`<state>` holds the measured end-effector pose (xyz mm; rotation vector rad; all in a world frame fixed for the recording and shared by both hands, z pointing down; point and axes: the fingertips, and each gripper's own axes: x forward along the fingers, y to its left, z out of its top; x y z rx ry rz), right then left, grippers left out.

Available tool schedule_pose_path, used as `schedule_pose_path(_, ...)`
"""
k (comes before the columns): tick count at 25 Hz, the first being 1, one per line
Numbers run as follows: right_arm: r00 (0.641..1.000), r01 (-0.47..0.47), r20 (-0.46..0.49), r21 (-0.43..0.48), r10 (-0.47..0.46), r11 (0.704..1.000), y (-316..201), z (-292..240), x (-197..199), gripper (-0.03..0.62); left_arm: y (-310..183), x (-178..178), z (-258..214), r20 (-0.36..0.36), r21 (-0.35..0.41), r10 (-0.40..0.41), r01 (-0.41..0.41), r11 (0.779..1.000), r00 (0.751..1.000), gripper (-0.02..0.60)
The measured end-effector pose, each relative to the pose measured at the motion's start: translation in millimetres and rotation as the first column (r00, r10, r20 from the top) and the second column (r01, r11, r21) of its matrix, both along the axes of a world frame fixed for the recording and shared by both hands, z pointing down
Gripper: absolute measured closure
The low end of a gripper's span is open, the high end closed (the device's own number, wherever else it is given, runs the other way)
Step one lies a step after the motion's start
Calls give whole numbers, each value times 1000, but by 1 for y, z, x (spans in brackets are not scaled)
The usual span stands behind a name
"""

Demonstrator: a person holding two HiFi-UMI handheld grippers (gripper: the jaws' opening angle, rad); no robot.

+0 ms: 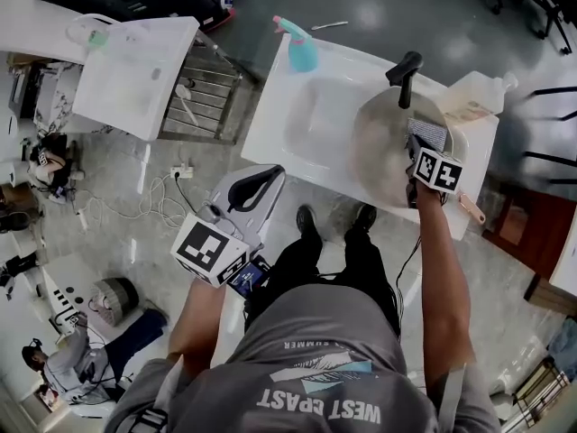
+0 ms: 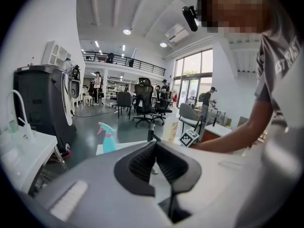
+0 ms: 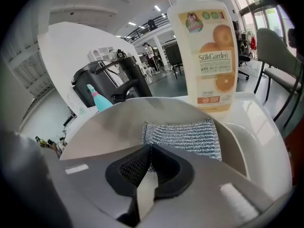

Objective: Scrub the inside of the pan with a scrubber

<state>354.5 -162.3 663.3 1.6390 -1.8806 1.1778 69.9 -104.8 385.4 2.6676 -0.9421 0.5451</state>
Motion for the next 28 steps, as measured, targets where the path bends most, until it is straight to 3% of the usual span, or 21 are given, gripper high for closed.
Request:
schedule_pose_path(16, 975, 220, 17, -31, -219, 975, -38, 22, -71, 582, 15, -23, 23, 6, -35, -91, 91, 995, 996, 580)
schedule_pose_path(28, 907, 419, 76, -69, -414, 905, 15, 11, -126, 582, 17, -40, 18, -22, -30, -111, 110, 993, 994, 580)
